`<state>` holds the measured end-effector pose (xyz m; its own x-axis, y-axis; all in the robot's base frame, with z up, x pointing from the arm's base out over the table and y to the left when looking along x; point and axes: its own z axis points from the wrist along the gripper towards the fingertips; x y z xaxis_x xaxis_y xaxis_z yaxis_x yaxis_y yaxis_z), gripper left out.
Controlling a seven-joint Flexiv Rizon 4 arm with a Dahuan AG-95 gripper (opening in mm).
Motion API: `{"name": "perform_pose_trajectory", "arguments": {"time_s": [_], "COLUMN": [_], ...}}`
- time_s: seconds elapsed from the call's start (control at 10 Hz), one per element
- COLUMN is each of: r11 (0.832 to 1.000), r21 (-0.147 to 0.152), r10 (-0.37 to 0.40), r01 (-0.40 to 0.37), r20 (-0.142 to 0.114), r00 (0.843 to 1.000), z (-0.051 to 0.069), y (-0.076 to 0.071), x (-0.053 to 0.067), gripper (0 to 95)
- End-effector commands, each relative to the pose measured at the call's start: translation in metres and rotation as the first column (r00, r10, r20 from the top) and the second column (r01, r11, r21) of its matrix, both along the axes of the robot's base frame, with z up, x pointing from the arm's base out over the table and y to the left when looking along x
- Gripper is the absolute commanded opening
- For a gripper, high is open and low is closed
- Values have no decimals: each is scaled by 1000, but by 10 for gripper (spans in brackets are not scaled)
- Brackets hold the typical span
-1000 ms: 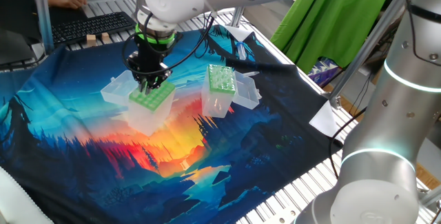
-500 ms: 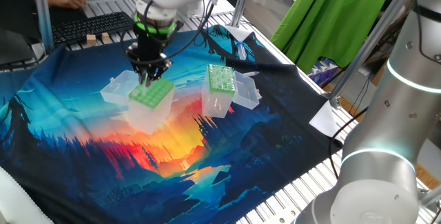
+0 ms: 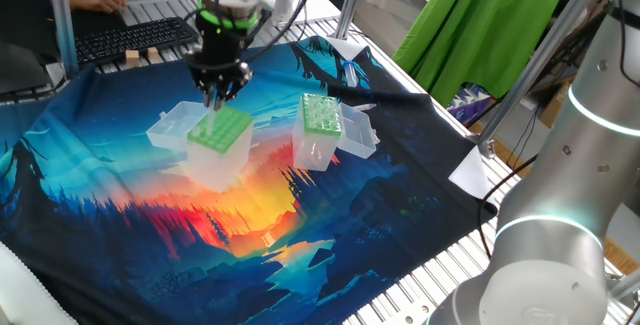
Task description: Transfer all large pipette tips from one holder to another
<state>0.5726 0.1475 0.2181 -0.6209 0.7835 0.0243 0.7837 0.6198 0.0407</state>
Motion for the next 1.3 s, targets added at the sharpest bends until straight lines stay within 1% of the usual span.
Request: {"name": "perform_pose_trajectory", "arguments": {"time_s": [0.1,0.2,0.3,0.4,0.6,0.8,1.0,1.2,1.3], "r11": [1000,1000,1000,1000,1000,999,999,999,999], "r21": [2,7,11,23,30,22,27,48,53], "r10": [6,8,7,8,9,24,22,3,-8], "r01": [-6,-7,-7,-8,-8,-24,-21,-2,8], "r20": [-1,-5,-6,-8,-8,-6,-6,-9,-8], "r00": [1000,1000,1000,1000,1000,1000,1000,1000,1000], "z": [7,13,16,19,20,20,20,20,20], "y": [-4,-7,-9,-12,-13,-13,-13,-13,-13], "x": [3,6,6,7,6,6,6,6,6], "gripper": [0,0,0,0,0,0,0,0,0]}}
